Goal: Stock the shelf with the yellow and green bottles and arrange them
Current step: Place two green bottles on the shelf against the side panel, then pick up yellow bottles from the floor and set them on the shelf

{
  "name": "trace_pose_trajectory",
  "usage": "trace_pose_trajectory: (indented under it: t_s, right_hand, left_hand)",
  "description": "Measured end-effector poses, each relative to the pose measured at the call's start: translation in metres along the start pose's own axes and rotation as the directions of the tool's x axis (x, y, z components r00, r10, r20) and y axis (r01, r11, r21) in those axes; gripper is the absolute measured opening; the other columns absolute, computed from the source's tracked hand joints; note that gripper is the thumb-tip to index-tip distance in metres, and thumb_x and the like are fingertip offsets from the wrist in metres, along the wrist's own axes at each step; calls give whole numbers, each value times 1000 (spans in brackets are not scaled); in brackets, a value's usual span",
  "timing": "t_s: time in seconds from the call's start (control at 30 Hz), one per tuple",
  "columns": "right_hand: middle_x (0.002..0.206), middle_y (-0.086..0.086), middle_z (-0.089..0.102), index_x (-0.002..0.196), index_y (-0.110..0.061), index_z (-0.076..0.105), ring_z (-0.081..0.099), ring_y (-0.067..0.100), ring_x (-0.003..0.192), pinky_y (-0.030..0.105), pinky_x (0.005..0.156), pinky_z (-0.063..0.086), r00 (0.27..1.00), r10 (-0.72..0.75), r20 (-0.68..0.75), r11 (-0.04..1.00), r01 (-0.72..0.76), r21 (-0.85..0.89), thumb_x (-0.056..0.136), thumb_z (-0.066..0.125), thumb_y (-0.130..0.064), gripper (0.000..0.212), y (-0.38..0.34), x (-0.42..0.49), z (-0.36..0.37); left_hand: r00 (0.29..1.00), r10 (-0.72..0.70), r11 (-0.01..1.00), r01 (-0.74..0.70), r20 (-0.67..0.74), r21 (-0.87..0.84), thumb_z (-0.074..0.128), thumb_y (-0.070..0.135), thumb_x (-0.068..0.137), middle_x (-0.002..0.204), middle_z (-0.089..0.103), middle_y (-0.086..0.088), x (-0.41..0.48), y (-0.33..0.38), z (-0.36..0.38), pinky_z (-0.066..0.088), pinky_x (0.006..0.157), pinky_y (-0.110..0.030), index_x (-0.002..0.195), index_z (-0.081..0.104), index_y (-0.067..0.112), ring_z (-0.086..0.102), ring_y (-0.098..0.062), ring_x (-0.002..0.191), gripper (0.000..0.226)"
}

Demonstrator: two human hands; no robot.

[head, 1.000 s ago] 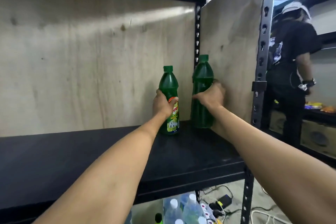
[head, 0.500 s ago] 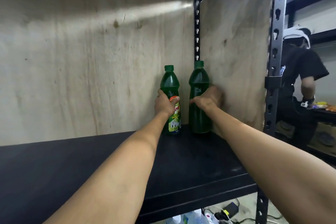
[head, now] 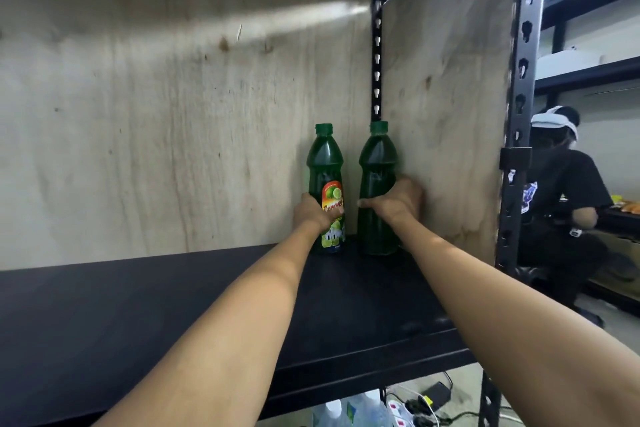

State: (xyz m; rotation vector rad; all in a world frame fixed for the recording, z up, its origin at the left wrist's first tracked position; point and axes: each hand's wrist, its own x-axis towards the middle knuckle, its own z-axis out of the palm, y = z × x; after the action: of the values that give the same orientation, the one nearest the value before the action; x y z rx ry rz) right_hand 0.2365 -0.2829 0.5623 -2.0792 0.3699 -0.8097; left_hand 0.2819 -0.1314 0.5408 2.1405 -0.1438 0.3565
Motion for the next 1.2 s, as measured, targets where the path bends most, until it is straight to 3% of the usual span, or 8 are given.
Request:
trace_pose_trajectory:
  t_s: [0.2, 0.37, 0.47, 0.7, 0.8, 0.93, 1.03, 1.2]
  right_hand:
    - [114, 11, 66, 113, -5, 62, 62, 22, 99, 26, 70, 48, 998, -63, 5, 994, 62, 87, 60, 95, -24, 65, -12, -35, -24]
    - [137, 7, 61, 144, -10, 51, 59, 22, 124, 32, 105, 47, 985, -149, 91, 983, 138, 123, 64, 93, -28, 92, -22, -117, -61]
    - [128, 2, 66, 139, -17, 57, 64, 16, 111, 28, 97, 51, 970, -189, 150, 968, 159, 192, 66, 92, -28, 82, -19, -179, -81]
    - [106, -11, 70, 122, -29, 68, 66, 1, 96, 18, 83, 54, 963, -163, 214, 923, 72, 378, 69, 87, -28, 57, -6, -337, -89]
    - [98, -9, 70, 117, -27, 70, 67, 4, 89, 17, 77, 55, 937, -160, 311, 918, 25, 396, 70, 87, -23, 50, 15, -403, -69]
    - [88, -3, 71, 108, -22, 72, 67, 4, 75, 20, 74, 57, 836, -44, 546, 951, -134, 280, 71, 87, -13, 41, 69, -478, -26]
    - [80, -5, 67, 104, -19, 73, 60, -5, 64, 8, 64, 48, 700, 137, 701, 971, -233, 43, 68, 89, -14, 39, 127, -523, 10]
    - [86, 6, 68, 112, -8, 71, 62, 18, 79, 32, 75, 51, 478, 487, 731, 858, -416, -300, 70, 87, -11, 45, 218, -569, 57]
  left_hand:
    - [983, -117, 993, 118, 141, 1, 82, 24, 77, 124, 64, -13, -44, -24, -14, 52, 88, -30, 126, 57, 6, 61, -27, 111, 57]
    - [969, -104, 989, 125, 225, -82, 82, 20, 77, 116, 64, -7, -109, -35, -55, 52, 96, -36, 134, 53, 7, 63, -27, 111, 66]
    - [974, -37, 997, 53, 222, -64, 83, 16, 78, 131, 62, -7, -163, -40, -92, 49, 102, -36, 139, 53, 13, 61, -20, 117, 68]
    - [989, 123, 987, -113, 79, -115, 78, 17, 81, 104, 71, 15, -333, -65, -170, 50, 80, -8, 118, 68, 32, 68, 4, 89, 42]
    - [995, 101, 977, -103, -23, -186, 75, 10, 82, 97, 73, 14, -390, -99, -188, 51, 78, -9, 111, 70, 31, 68, 3, 85, 36]
    - [997, -71, 981, 71, 8, -181, 76, 9, 82, 98, 73, 10, -451, -176, -187, 54, 80, -15, 109, 70, 29, 69, -3, 88, 34]
    - [947, -303, 934, 317, 105, -165, 74, 2, 83, 95, 70, 4, -491, -247, -168, 55, 81, -22, 106, 69, 26, 70, -13, 87, 34]
    - [781, -567, 818, 570, 260, 72, 71, -2, 81, 77, 68, 6, -543, -346, -124, 47, 66, -16, 93, 67, 23, 62, 4, 63, 28]
